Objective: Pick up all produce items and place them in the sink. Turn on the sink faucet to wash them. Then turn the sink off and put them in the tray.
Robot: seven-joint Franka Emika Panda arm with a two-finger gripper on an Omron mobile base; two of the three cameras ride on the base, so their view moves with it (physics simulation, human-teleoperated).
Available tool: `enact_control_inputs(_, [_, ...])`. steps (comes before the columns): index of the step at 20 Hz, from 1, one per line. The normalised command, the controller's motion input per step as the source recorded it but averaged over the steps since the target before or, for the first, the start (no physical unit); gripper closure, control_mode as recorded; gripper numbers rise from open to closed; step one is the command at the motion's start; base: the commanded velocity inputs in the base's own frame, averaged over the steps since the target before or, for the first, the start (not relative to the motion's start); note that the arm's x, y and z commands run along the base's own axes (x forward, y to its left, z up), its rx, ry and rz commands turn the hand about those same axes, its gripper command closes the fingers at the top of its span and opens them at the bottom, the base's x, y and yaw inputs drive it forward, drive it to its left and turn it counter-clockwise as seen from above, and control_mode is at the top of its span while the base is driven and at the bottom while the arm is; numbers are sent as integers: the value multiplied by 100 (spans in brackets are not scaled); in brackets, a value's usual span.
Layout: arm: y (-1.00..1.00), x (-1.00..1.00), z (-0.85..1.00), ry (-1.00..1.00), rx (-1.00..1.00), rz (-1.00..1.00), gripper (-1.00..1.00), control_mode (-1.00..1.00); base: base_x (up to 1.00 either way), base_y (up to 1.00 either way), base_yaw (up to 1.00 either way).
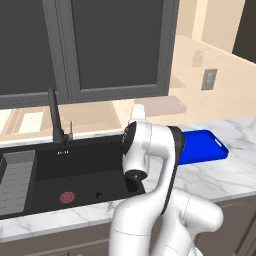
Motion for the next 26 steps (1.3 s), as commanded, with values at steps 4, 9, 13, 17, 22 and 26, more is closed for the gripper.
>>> enact_control_inputs(4, [52, -42, 85, -24, 27, -11, -100, -100, 0, 0, 0])
enact_control_inputs(9, [75, -42, 63, -30, 29, -14, -100, -100, 0, 0, 0])
enact_control_inputs(13, [58, -19, 8, -12, 22, -6, -100, -100, 0, 0, 0])
enact_control_inputs(17, [0, 0, 0, 0, 1, 2, -100, -100, 0, 0, 0])
enact_control_inputs(22, [0, -2, 0, -22, 13, 0, -100, -100, 0, 0, 0])
enact_control_inputs(26, [0, 0, 11, -28, 25, 0, -100, -100, 0, 0, 0])
